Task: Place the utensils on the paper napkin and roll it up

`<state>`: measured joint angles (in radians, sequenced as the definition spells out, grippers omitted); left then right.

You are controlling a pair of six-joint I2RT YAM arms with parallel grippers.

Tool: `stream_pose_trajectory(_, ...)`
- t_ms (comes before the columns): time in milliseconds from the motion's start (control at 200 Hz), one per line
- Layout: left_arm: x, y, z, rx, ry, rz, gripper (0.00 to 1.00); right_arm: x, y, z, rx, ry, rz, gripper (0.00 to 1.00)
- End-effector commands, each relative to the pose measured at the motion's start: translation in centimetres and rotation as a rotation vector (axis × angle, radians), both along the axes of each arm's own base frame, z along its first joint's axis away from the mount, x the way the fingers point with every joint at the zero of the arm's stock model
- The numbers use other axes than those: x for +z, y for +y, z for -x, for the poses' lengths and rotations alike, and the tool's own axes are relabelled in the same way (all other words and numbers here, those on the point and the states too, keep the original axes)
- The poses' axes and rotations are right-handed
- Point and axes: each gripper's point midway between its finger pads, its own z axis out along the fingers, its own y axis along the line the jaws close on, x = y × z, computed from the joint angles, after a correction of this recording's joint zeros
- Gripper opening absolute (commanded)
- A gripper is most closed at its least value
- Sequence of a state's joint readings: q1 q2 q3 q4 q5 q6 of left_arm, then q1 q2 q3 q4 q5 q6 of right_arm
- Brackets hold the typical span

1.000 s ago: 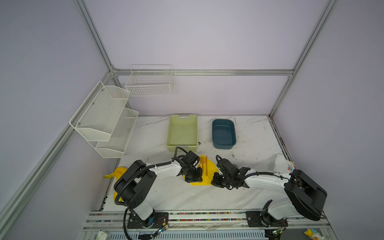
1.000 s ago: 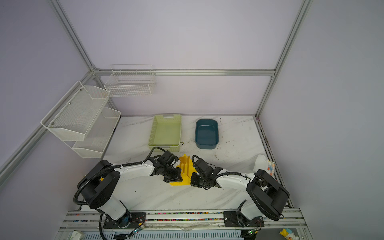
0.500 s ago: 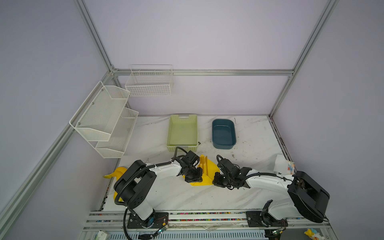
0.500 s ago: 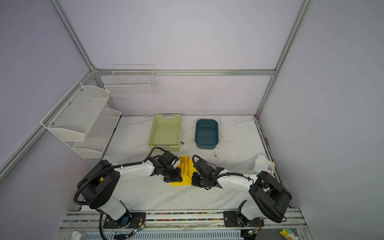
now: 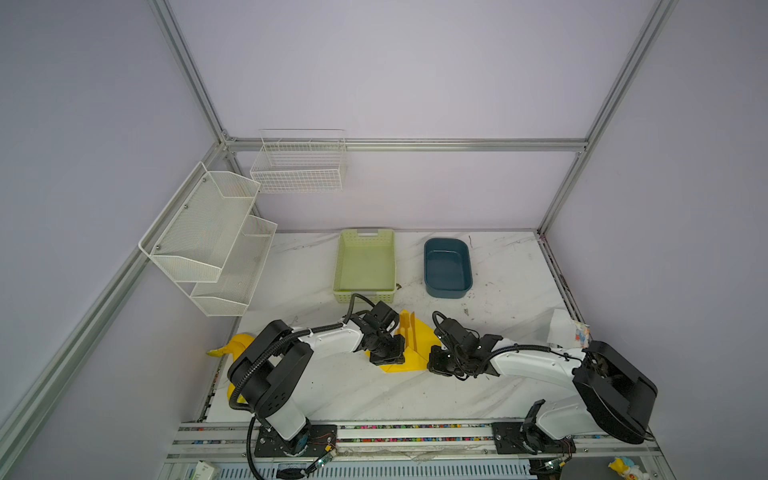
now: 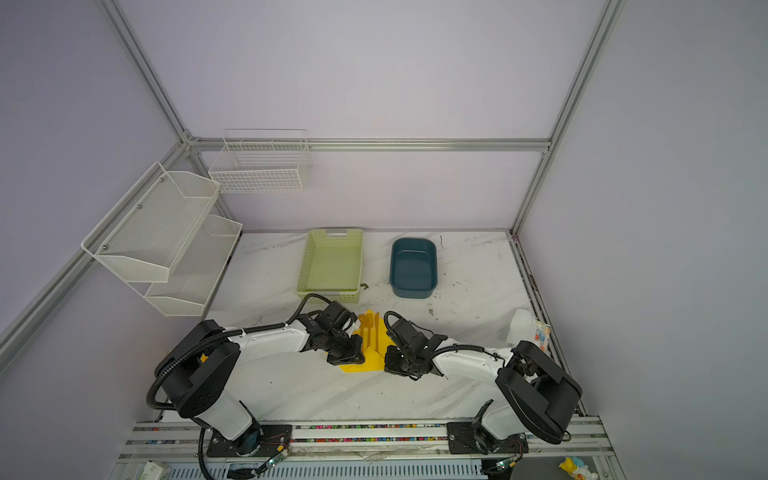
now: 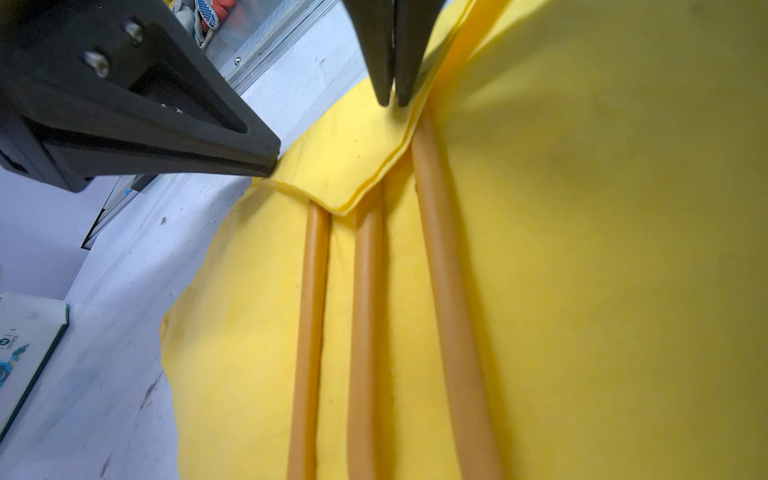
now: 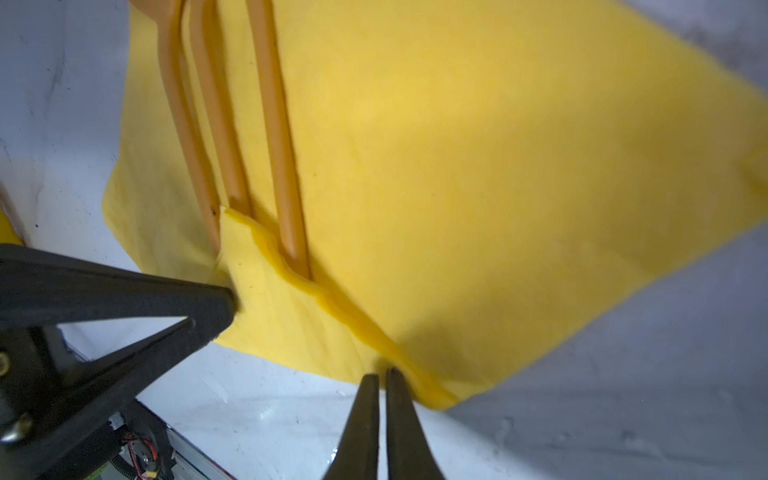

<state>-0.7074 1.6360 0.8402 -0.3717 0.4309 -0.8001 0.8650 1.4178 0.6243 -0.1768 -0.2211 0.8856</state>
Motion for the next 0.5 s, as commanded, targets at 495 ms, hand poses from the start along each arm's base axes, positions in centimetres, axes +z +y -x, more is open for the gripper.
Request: stream_pose_trajectory(495, 3.3, -1.7, -1.9, -0.02, -0.087, 0.066, 0.05, -1.8, -2.0, 0.2, 0.017, 0.004, 0.138, 0.11)
